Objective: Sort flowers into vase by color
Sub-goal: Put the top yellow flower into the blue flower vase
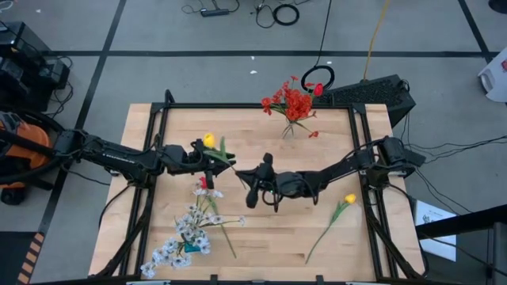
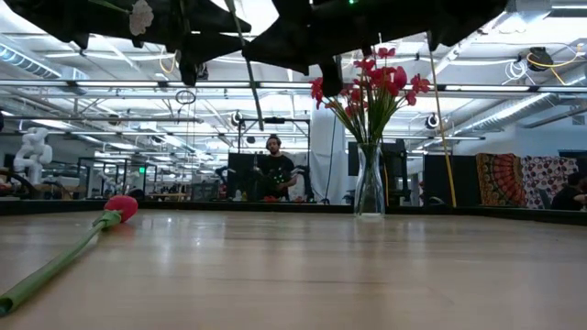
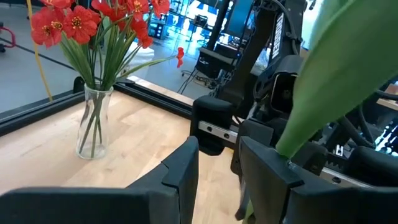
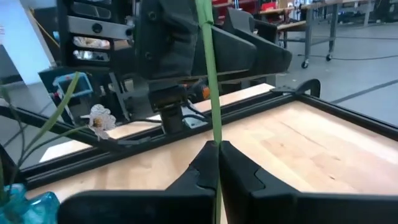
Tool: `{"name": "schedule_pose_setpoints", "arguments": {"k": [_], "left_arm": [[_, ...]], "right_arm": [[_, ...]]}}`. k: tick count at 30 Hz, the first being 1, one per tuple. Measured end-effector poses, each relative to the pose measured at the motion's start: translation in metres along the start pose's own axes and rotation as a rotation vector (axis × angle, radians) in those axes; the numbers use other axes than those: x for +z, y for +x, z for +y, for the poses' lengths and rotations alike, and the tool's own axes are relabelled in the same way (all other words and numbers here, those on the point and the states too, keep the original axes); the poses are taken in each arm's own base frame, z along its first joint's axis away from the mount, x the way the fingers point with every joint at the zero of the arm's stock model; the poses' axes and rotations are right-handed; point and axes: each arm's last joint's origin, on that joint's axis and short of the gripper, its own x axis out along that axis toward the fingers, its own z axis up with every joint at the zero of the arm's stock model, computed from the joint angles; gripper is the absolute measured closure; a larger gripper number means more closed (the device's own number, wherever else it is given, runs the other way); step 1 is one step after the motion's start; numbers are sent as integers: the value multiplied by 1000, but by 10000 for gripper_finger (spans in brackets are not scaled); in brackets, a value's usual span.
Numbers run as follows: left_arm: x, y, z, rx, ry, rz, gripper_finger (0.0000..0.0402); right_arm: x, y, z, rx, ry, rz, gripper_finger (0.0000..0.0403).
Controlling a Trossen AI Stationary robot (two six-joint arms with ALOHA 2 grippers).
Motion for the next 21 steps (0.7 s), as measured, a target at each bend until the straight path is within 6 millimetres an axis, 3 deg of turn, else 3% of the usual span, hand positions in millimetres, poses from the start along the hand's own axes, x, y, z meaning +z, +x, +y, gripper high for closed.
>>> {"name": "schedule_pose_setpoints", "arguments": {"k": [21], "left_arm": [[-6,0,2,0,11,65,279]], "right_arm": [[11,-3,0,-144,-69,-101,403]]}}
